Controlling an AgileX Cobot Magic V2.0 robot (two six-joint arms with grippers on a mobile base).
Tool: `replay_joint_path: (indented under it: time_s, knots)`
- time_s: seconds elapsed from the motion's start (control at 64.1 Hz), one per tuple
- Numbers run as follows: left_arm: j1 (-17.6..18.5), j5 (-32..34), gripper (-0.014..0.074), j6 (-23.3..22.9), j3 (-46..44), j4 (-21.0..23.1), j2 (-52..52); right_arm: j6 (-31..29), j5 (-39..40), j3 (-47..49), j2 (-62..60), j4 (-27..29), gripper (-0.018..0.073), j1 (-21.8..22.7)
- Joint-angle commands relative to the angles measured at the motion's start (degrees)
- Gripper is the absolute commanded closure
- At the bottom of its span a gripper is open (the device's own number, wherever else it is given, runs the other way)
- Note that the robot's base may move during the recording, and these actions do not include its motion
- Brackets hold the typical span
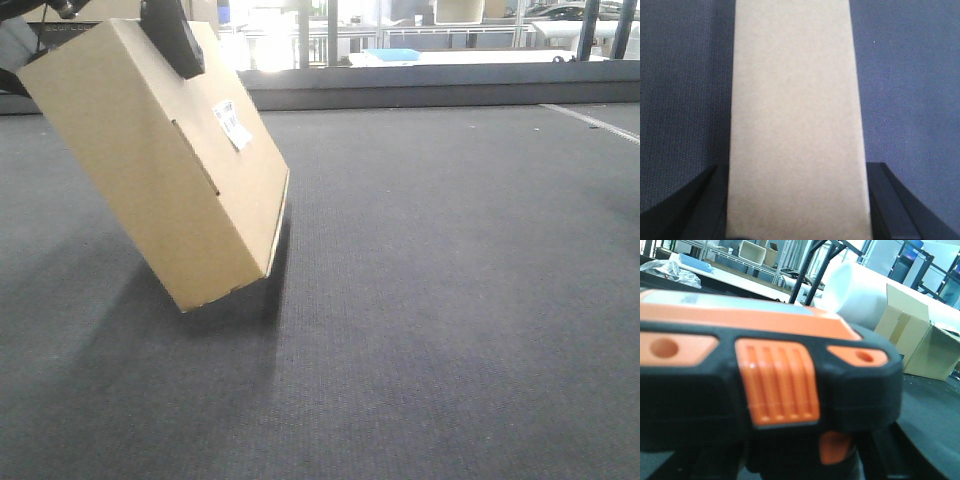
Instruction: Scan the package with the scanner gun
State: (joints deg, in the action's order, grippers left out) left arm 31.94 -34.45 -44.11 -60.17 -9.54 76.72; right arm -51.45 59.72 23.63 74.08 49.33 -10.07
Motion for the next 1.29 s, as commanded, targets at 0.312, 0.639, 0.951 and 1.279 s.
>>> replay_joint_path:
  time_s: [0.312, 0.639, 0.951, 1.279]
  knots:
    - [0.43, 6.41, 0.0707, 0.52, -0.14, 3.04, -0.81, -2.51, 3.78, 1.61, -0.37, 5.66, 0.0718, -2.80]
    - [0.06, 5.94, 0.0707, 0.52, -0.14, 0.02, -0.81, 2.78, -3.21, 1.61, -0.60, -1.97, 0.0720, -3.17]
    - [-4.97, 0.27, 0.0707, 5.24, -0.14, -2.69, -1.17, 29.80, -4.05, 1.73, 1.32, -12.73, 0.0720, -3.05]
    - [-4.97, 0.49, 0.0707, 5.85, -0.14, -2.34, -1.17, 42.11, 7.90, 1.73, 11.15, -12.52, 0.0721, -1.67]
